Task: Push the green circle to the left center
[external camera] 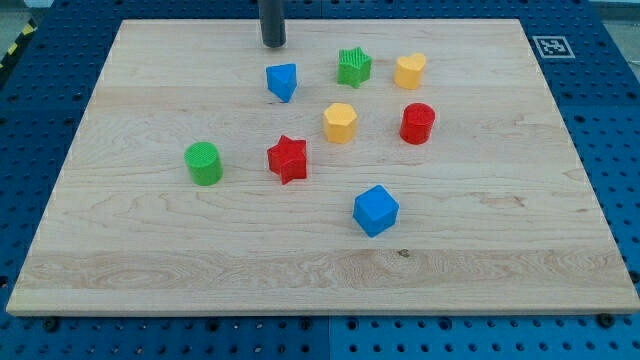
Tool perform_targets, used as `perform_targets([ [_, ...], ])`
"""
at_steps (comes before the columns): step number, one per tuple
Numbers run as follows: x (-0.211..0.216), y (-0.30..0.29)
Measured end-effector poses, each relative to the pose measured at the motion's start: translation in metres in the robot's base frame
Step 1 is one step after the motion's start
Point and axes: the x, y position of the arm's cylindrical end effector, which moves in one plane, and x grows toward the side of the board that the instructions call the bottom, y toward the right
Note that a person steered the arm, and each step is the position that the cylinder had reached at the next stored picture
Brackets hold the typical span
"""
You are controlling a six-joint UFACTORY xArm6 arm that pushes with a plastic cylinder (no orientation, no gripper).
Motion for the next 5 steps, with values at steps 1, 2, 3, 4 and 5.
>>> perform_targets([
  [1, 0.0, 0.0],
  [2, 0.0, 0.0],
  [3, 0.009, -0.035],
  [4, 0.025, -0.124],
  [5, 0.042, -0.127],
])
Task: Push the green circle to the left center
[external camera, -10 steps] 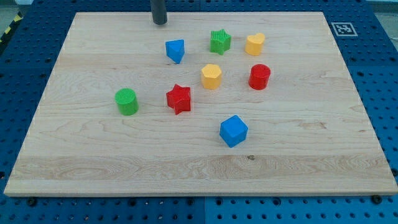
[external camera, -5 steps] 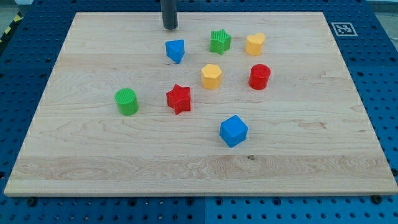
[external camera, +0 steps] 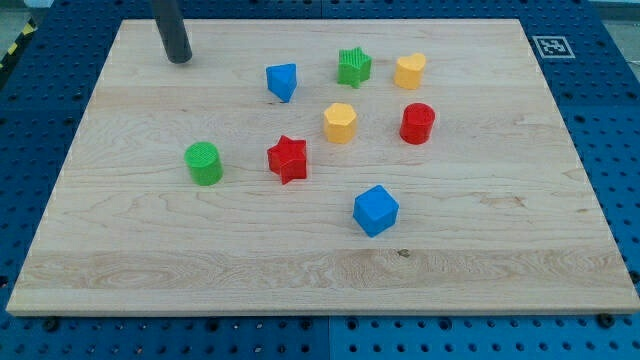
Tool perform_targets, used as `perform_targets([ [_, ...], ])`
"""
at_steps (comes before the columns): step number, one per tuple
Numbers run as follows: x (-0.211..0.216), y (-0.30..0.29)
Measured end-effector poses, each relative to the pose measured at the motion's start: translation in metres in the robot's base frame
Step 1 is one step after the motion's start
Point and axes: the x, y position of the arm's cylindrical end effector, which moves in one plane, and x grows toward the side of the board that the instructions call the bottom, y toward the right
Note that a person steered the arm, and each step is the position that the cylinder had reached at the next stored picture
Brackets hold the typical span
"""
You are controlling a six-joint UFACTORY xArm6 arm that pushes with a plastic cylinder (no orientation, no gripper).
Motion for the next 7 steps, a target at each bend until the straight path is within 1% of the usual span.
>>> perform_targets([
  [2, 0.013, 0.007],
  [4, 0.122, 0.085],
  [5, 0.147, 0.095],
  [6, 0.147, 0.095],
  [7, 0.171, 0.096],
])
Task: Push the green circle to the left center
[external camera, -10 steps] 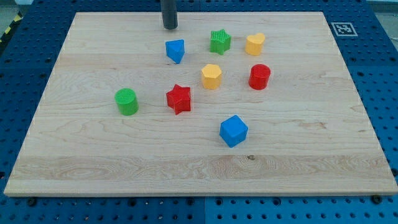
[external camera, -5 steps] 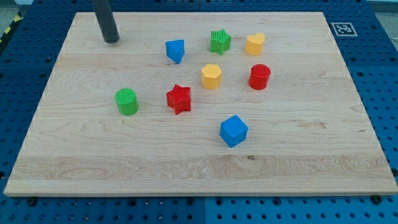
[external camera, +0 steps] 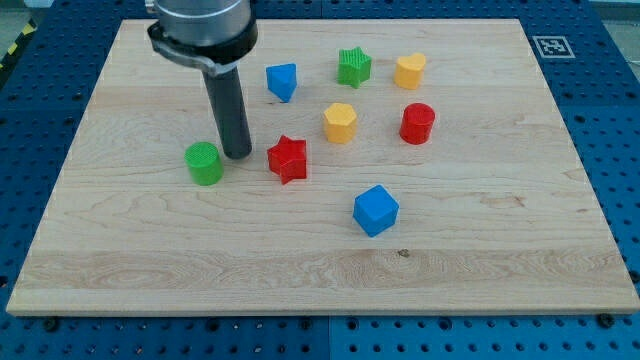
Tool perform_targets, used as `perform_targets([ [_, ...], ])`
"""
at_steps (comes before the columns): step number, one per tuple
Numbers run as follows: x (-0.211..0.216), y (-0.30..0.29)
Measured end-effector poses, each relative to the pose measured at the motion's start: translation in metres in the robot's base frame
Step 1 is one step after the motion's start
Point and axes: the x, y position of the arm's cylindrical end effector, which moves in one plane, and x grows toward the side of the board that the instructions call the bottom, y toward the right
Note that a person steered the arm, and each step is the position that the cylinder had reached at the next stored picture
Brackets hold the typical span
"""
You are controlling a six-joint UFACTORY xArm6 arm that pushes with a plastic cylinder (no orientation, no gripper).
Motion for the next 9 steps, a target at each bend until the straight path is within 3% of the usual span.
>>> perform_targets([
  [3, 0.027, -0.009],
  [6, -0.007, -0.103],
  [7, -0.004, -0.099],
  [9, 0.06, 0.059],
])
